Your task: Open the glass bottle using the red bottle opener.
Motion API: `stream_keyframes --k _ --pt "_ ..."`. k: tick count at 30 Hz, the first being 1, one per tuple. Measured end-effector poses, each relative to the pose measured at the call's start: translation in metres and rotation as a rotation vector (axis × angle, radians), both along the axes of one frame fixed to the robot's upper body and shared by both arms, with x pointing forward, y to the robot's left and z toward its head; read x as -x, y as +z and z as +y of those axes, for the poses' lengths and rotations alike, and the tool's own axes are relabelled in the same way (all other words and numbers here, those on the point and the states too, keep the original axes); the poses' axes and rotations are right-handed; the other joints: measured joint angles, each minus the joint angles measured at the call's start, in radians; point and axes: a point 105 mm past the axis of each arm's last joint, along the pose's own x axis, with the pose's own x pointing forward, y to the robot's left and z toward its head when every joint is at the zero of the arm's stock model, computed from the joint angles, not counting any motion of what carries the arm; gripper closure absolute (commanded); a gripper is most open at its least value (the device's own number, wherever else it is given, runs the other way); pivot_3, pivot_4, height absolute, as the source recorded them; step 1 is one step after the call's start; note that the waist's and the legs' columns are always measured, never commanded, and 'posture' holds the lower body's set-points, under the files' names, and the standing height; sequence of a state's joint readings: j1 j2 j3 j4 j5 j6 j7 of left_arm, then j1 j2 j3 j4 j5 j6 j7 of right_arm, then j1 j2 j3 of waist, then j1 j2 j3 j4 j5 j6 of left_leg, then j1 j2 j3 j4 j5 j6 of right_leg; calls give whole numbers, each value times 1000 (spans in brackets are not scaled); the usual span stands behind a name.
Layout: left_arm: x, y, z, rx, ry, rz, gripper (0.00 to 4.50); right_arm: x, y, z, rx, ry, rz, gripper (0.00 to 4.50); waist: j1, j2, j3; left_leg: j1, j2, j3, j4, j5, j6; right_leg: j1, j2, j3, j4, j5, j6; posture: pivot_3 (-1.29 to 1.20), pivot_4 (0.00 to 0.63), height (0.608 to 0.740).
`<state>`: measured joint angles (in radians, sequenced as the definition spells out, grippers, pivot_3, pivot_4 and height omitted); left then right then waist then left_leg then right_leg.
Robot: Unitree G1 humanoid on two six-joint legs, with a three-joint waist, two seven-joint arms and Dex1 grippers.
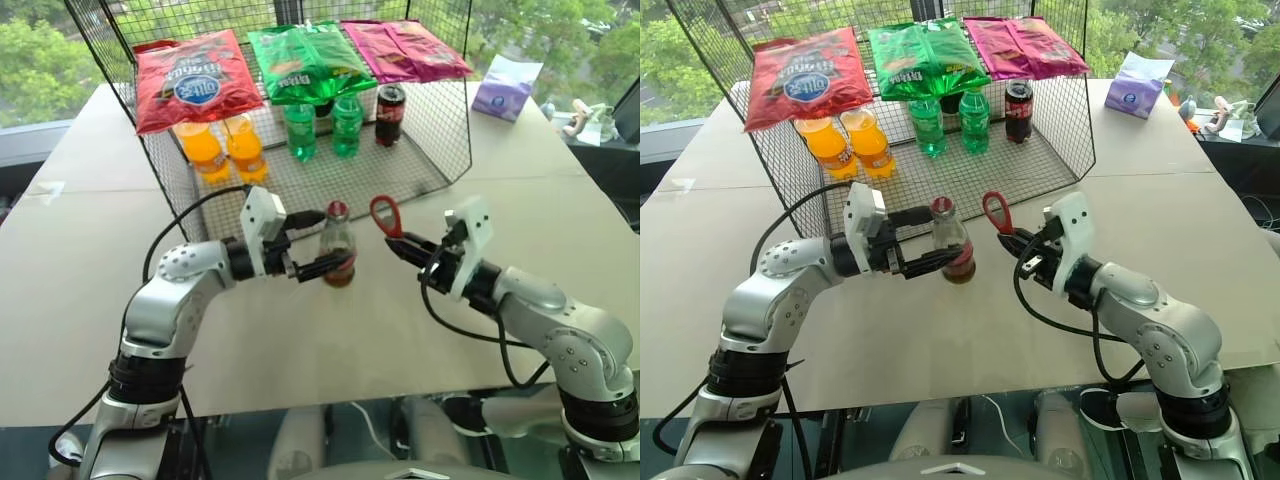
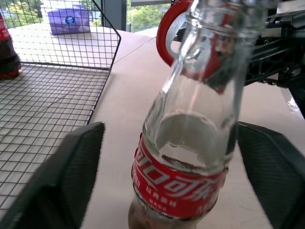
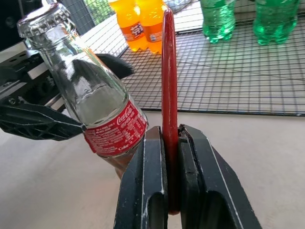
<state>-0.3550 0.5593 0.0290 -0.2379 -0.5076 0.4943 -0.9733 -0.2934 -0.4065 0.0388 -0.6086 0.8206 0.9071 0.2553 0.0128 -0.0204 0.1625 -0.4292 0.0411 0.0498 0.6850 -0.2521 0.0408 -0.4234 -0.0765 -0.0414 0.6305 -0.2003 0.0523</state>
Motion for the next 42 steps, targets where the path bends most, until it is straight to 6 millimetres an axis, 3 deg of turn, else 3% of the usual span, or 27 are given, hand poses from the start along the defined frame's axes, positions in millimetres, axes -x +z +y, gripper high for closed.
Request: stream_keyframes --k 16,19,20,22,31,34,39,42 --pt "-1 7 -8 23 2 -29 97 -2 -1 10 7 37 2 4500 0 0 0 0 0 0 0 0 0 0 0 0 0 0 0 0 150 740" --pt "-1 5 -10 25 -2 -31 818 -2 -1 10 7 36 2 4500 0 0 0 0 0 0 0 0 0 0 0 0 0 0 0 0 150 740" --pt "-1 4 -11 22 -6 -30 1451 -2 -1 10 7 36 2 4500 1 0 0 0 0 0 0 0 0 0 0 0 0 0 0 0 150 740" --pt "-2 2 -12 24 -7 -25 2273 -2 -1 9 8 34 1 4500 0 0 0 0 0 0 0 0 0 0 0 0 0 0 0 0 150 740" --pt "-2 1 -12 27 -9 -43 2263 -6 1 0 41 -3 -25 4500 1 0 0 0 0 0 0 0 0 0 0 0 0 0 0 0 150 740" --pt "-2 1 -12 31 -6 -46 2263 -10 9 -7 75 -31 -117 4500 1 0 0 0 0 0 0 0 0 0 0 0 0 0 0 0 150 740" --pt "-2 1 -12 32 0 -48 2263 -10 39 -12 226 -66 -438 4500 0 1 0 0 0 1 0 0 0 0 0 0 0 0 0 0 150 740" --pt "-2 0 -12 35 3 -47 2263 -4 35 -3 363 -36 -588 4500 1 1 0 0 0 1 0 0 0 0 0 0 0 0 0 0 150 740"
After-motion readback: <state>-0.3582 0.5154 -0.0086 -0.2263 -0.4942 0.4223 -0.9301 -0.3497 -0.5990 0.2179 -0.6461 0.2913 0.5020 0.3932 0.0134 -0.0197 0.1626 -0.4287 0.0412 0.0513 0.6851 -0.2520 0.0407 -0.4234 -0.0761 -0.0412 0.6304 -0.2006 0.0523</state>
